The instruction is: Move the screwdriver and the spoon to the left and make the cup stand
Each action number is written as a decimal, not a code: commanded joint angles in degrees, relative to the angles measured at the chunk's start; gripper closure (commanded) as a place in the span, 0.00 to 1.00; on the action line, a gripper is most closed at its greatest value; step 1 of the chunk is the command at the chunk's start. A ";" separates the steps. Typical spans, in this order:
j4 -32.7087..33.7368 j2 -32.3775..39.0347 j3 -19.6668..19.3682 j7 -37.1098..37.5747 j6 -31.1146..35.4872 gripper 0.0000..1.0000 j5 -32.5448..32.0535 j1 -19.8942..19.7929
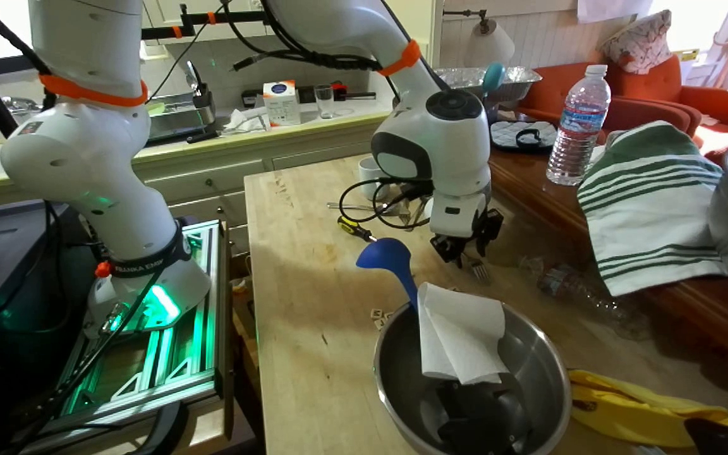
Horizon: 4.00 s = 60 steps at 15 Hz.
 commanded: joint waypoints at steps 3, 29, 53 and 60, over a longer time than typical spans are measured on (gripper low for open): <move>2.12 2.39 -1.19 0.14 0.53 0.54 -2.67 0.62; -0.20 -1.78 -3.01 0.49 7.50 0.93 -9.89 0.54; -12.69 -10.91 -1.88 -4.98 0.36 0.93 -14.76 1.39; -17.05 -12.97 -2.01 -3.02 -3.51 0.93 -15.92 2.62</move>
